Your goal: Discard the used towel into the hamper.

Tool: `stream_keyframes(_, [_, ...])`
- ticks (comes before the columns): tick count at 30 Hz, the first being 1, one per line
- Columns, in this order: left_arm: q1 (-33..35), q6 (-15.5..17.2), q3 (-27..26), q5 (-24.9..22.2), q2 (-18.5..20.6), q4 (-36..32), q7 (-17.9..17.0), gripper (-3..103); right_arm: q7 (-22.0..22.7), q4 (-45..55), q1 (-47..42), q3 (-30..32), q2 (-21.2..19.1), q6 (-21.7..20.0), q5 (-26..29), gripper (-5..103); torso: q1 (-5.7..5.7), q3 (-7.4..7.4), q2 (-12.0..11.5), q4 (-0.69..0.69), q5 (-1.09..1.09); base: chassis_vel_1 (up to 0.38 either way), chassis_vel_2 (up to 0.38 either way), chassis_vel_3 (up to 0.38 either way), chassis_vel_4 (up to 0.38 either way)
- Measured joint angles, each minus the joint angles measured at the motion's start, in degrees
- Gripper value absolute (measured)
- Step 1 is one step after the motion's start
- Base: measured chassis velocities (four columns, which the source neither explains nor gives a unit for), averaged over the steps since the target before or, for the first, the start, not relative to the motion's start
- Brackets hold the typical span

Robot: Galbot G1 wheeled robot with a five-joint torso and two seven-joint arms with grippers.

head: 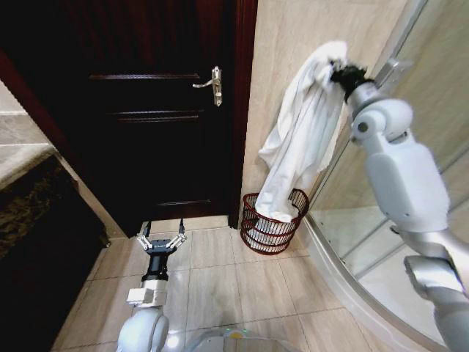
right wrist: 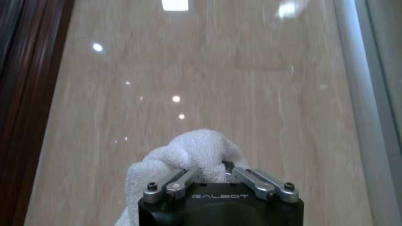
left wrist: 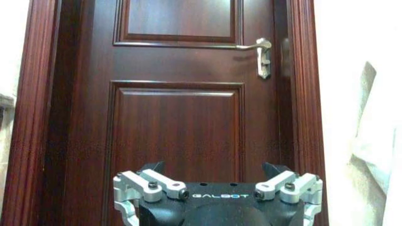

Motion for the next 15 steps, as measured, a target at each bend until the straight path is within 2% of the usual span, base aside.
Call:
stream_keyframes(7, [0.3,0.1,0.5,0.7,-0.3,-0.2,0.0,100,0.3,-1.1,-2.5,-1.1,1.8,2.0,0.1,10,-0.52,-1.21,-1.7,0.01,-0.02,0.000,0.000,0.000,0.000])
stream_keyframes(15, [1.0,-0.3,-0.3,0.7,-0.4,-0.3,0.0,100,0.5,-1.5,-7.6,-0.6,4.4,4.5,-2.3,10,-1.22,-2.42,-3.6,0.02,-0.01,0.000,0.000,0.000,0.000])
